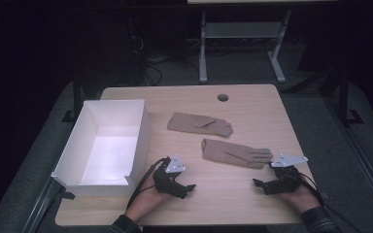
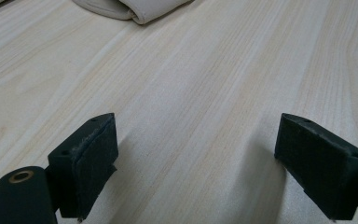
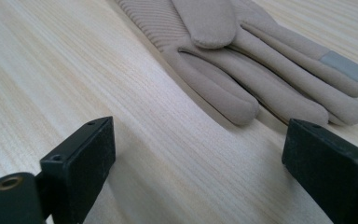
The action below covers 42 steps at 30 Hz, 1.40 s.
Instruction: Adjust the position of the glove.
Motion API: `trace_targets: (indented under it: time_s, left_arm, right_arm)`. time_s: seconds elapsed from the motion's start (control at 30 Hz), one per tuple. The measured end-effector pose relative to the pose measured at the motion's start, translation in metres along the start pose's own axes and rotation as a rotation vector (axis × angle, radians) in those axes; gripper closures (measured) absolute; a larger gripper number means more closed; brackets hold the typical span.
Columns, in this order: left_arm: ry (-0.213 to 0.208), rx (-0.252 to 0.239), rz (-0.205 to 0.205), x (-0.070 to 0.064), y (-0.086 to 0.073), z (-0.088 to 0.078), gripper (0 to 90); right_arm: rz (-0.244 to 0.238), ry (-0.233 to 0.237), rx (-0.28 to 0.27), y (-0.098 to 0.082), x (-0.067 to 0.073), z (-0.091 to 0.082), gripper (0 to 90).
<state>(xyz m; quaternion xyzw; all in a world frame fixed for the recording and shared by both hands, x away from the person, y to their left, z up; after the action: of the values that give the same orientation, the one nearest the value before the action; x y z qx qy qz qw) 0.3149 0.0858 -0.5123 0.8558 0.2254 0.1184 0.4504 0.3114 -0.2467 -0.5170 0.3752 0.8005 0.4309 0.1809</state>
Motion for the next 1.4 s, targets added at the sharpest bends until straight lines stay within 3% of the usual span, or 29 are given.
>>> trace_targets:
  time_s: [0.13, 0.17, 0.23, 0.37, 0.4, 0.43, 0.67, 1.13, 1.4]
  left_arm:
    - [0.002, -0.004, -0.004, 0.000, 0.000, 0.000, 12.5]
    - [0.004, -0.009, -0.011, 0.000, 0.000, 0.001, 12.5]
    - [0.008, -0.016, -0.018, -0.001, 0.001, 0.002, 12.5]
    - [0.009, -0.010, -0.013, 0.000, 0.001, 0.001, 12.5]
    - [0.009, -0.010, -0.013, 0.000, 0.001, 0.001, 12.5]
    - [0.010, -0.009, -0.007, 0.000, 0.001, 0.001, 12.5]
    - [0.009, -0.009, -0.004, 0.001, 0.001, 0.001, 12.6]
    - [0.009, -0.008, -0.005, 0.001, 0.001, 0.001, 12.5]
    - [0.009, -0.007, -0.006, 0.001, 0.001, 0.001, 12.5]
  right_arm:
    - [-0.005, 0.013, 0.010, 0.002, -0.001, -0.002, 16.4]
    - [0.012, 0.024, 0.017, 0.004, -0.001, -0.004, 25.8]
    - [0.027, 0.036, 0.004, 0.008, -0.002, -0.006, 32.6]
    - [0.035, 0.081, -0.035, 0.021, -0.002, -0.008, 54.9]
    - [0.036, 0.091, -0.041, 0.023, -0.002, -0.007, 54.9]
    - [0.037, 0.099, -0.042, 0.025, -0.001, -0.005, 66.4]
    - [0.041, 0.153, -0.048, 0.040, 0.003, 0.004, 89.7]
    - [0.044, 0.204, -0.050, 0.061, 0.012, 0.031, 89.8]
    - [0.019, 0.243, -0.058, 0.080, 0.029, 0.054, 89.6]
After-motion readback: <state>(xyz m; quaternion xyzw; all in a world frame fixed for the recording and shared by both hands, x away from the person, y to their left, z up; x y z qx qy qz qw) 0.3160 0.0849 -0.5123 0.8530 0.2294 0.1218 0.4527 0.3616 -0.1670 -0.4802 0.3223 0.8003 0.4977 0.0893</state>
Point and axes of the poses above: each handheld gripper's, and its own axes: z roughly forward along the jaws, y roughly out of its top, x roughly to its left, the point moved 5 cm from there along z, roughly forward along the jaws, and after that the axes turned 10 degrees about -x, right-handed, at the moved point
